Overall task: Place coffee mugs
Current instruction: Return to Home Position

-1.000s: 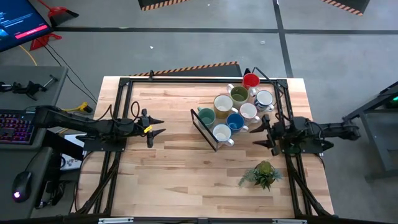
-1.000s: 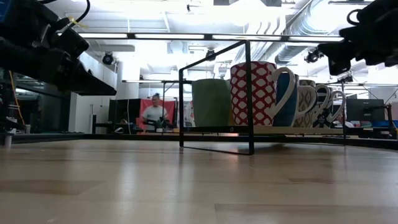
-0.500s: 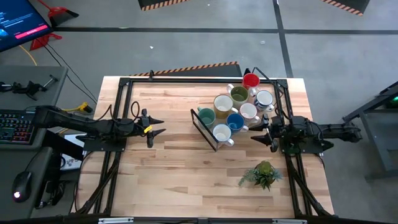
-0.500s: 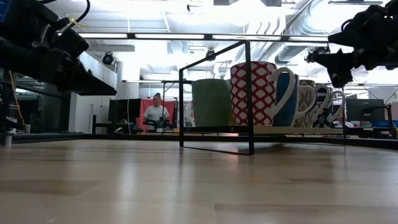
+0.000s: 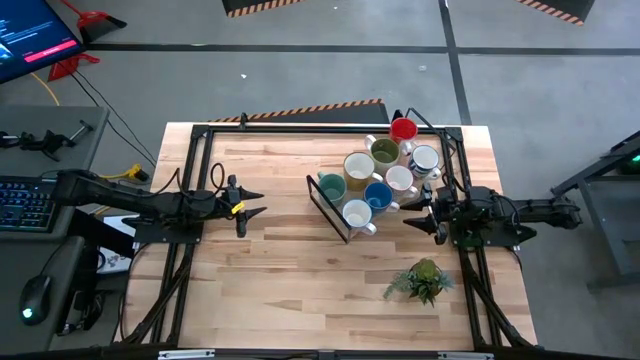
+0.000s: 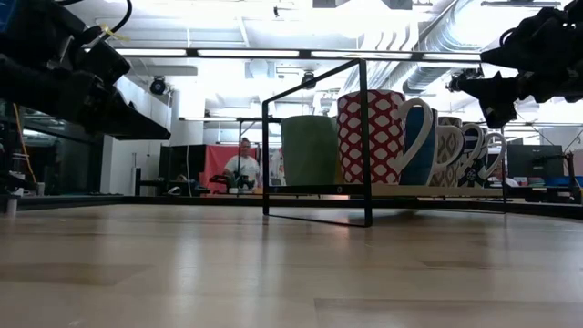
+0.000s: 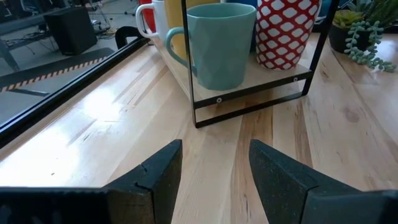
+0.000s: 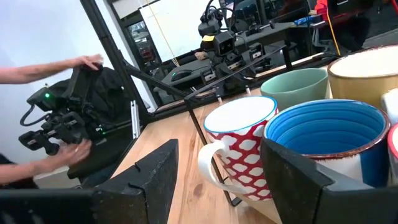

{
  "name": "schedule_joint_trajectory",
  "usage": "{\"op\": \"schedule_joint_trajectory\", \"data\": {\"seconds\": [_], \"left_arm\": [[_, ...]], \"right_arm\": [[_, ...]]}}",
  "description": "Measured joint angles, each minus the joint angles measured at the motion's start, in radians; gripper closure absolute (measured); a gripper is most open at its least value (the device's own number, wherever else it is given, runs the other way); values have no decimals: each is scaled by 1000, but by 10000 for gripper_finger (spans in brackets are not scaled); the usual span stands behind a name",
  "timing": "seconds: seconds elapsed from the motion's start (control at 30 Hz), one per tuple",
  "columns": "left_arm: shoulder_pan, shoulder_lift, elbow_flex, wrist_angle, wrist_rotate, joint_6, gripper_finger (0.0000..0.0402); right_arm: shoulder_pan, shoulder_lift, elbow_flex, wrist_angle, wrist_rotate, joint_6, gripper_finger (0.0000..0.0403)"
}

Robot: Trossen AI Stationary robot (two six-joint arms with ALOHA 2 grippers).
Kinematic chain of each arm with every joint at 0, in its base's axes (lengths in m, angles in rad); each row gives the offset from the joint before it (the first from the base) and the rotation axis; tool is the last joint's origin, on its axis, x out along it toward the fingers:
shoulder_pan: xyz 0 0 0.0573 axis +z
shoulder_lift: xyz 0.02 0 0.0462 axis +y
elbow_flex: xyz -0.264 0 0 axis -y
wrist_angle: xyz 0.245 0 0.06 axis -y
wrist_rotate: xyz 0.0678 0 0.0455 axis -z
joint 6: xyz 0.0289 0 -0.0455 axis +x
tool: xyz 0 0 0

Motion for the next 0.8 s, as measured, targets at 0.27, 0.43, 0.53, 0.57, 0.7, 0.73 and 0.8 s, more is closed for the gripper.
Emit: {"op": "schedule_joint_trajectory", "data": {"seconds": [0.27,0.43,0.53,0.57,0.7,0.73,0.8], "left_arm": [[9,-253,-1,-228,-19,-176,225],[60,-439,-1,-287,222,-60,225],[74,-516,0,-288,258,-49,225],[74,-537,-1,-295,268,-59,225],[71,-608,0,-298,336,-68,225],[69,-604,0,-301,350,-70,225],[62,-605,-2,-303,362,-83,225]], "right_arm": [[0,0,0,0,0,0,192],[0,0,0,0,0,0,192],[0,0,0,0,0,0,192],[0,0,0,0,0,0,192],[0,0,0,0,0,0,192],[0,0,-1,0,0,0,192],[0,0,-1,0,0,0,192]]}}
